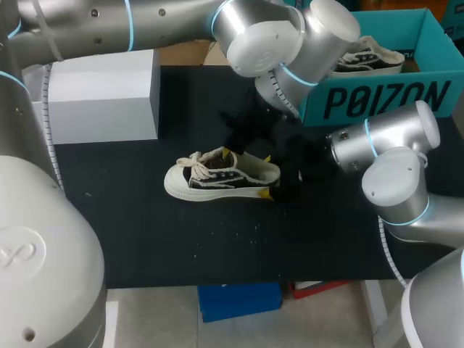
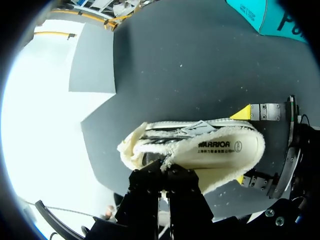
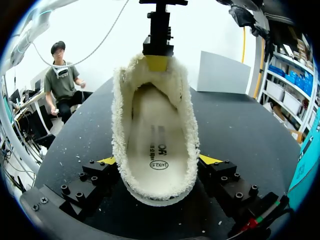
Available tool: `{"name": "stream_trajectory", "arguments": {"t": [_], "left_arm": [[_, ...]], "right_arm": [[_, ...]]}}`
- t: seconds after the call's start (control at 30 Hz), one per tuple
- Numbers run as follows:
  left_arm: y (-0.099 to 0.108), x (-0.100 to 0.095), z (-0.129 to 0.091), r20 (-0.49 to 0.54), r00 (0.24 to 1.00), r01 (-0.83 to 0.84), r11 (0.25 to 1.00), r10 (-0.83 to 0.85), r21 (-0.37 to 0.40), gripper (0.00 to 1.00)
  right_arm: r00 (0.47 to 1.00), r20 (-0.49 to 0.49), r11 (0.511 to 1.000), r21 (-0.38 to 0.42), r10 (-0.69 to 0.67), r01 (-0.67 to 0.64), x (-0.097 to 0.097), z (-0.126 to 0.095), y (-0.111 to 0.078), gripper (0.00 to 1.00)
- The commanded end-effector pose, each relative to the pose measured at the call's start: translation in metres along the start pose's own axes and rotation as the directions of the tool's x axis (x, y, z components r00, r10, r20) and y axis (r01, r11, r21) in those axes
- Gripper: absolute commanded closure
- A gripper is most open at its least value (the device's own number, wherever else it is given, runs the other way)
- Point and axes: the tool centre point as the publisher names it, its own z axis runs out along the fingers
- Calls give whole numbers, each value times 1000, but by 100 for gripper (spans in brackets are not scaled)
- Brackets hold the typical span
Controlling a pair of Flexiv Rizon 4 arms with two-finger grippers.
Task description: Take the shoe out of the shoebox, open the shoe tongue, remove and reinsert the insole, then place the shoe into the shoebox
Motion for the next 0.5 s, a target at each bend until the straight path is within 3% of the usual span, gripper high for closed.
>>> {"name": "stream_trajectory", "arguments": {"t": [0.03, 0.5], "left_arm": [[12, -24, -3, -27, 999, 22, 999, -21, 32, 100], [32, -62, 23, -6, 994, 105, 994, -105, -1, 100]], "right_arm": [[1000, 1, 1000, 1, 1, -1, -1, 4, -1, 100], [1000, 1, 1000, 1, 1, -1, -1, 4, -1, 100]]}}
